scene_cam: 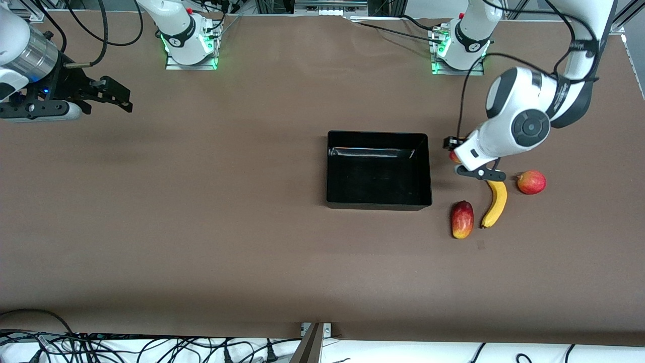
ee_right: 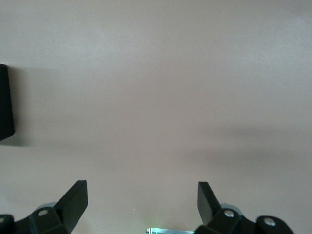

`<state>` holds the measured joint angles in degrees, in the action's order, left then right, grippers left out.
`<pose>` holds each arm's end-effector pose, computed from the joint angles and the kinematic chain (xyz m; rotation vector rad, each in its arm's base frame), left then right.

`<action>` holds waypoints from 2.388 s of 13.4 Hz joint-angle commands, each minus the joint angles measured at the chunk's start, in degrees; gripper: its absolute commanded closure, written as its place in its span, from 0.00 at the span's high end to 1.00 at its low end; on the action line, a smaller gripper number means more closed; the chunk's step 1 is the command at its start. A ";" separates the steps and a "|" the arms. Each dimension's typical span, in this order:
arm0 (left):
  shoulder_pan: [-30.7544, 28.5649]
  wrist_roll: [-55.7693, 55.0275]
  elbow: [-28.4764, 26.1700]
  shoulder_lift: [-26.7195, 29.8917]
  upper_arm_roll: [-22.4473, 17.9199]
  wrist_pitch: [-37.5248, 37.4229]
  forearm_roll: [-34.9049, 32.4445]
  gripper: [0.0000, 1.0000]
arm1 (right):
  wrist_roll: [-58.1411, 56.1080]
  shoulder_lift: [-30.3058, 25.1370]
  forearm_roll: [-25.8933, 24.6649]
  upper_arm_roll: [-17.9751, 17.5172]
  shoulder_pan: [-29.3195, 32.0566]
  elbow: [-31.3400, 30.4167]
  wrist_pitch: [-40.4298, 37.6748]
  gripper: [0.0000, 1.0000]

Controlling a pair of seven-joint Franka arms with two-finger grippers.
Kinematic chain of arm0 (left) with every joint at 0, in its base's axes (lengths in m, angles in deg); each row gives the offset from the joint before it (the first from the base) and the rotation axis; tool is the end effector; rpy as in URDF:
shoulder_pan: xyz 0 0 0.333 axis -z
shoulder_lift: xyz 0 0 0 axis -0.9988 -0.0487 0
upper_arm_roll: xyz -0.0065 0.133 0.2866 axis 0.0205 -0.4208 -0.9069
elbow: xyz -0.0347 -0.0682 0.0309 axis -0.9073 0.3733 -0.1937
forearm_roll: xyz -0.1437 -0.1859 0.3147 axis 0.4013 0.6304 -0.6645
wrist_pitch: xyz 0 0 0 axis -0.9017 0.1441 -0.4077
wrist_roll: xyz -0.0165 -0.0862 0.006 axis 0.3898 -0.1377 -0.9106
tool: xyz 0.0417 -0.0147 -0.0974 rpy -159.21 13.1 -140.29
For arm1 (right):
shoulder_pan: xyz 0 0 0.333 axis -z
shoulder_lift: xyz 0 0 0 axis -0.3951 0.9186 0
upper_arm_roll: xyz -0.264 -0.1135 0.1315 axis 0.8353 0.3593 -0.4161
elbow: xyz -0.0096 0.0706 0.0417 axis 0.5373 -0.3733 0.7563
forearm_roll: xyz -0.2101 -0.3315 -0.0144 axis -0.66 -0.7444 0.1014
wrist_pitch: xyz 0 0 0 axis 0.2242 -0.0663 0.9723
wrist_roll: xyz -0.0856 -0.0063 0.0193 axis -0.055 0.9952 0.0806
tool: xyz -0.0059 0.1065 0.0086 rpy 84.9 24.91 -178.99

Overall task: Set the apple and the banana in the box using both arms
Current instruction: 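Carry the small red apple into the box and open the left gripper, then move the left gripper to the yellow banana and grasp it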

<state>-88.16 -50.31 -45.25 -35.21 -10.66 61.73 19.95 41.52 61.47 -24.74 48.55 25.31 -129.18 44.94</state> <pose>0.5330 -0.1495 0.3517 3.0794 -0.2002 -0.4400 0.5273 0.0614 0.5921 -3.0924 -0.0453 0.1116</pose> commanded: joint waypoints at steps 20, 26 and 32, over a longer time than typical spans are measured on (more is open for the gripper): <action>2.37 -21.15 23.57 -16.43 6.32 -14.16 -6.54 1.00 | -0.20 1.83 -3.90 -0.80 2.71 4.39 -1.25 1.00; -12.39 8.06 26.00 -21.86 6.31 -7.91 -15.08 1.00 | 0.06 2.09 -3.90 -1.15 2.09 4.74 -1.07 1.00; -19.78 23.76 19.17 -26.98 6.31 9.93 -22.99 1.00 | 0.06 2.09 -3.72 -1.24 2.09 4.83 -1.42 1.00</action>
<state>-106.45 -28.37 -21.62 -63.56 -5.25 67.57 -0.38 41.50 62.93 -27.95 47.93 27.01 -125.87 44.82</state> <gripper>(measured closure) 0.000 0.000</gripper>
